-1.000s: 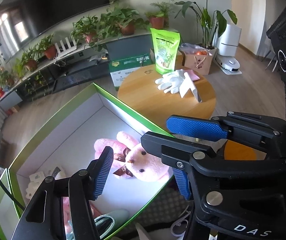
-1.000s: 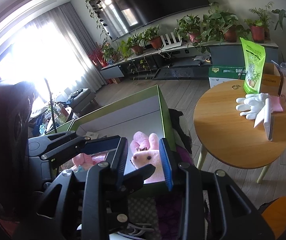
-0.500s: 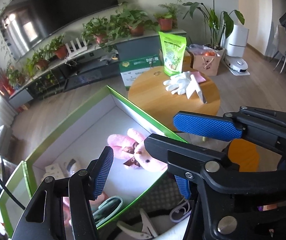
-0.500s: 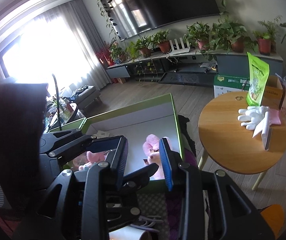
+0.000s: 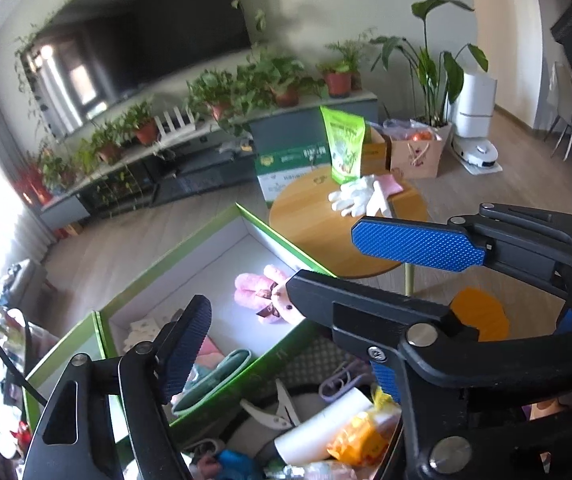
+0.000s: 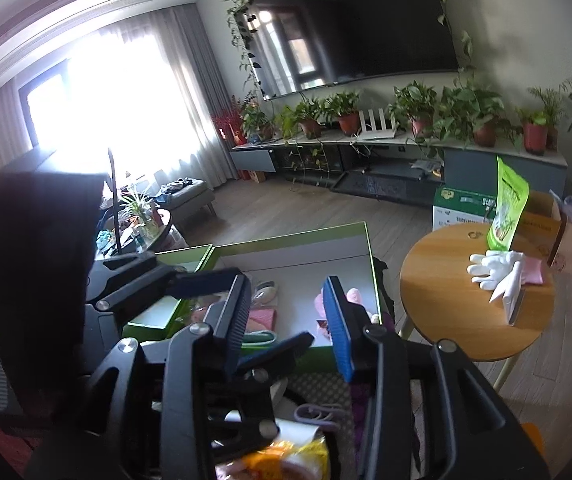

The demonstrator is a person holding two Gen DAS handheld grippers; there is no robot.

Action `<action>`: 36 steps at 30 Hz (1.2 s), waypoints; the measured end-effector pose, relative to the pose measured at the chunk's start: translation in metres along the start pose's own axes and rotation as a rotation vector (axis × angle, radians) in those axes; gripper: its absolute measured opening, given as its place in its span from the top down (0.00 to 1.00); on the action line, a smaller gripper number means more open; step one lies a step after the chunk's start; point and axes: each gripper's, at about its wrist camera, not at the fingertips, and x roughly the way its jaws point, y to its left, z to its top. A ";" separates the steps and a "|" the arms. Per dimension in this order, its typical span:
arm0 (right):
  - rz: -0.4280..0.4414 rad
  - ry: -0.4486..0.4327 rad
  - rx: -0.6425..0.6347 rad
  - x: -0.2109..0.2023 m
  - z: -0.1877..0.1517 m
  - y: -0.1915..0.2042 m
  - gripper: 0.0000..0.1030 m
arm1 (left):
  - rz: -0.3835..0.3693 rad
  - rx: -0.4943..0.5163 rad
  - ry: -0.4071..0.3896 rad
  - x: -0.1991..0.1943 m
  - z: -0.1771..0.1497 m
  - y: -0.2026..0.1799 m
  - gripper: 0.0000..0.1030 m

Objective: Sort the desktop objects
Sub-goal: 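Open the right gripper to drop the bunny into the green box, then withdraw the open right gripper back over the cluttered pile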

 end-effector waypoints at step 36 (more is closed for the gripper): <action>0.110 0.017 -0.168 -0.112 -0.058 0.093 0.51 | 0.003 -0.071 -0.101 -0.132 -0.098 -0.041 0.26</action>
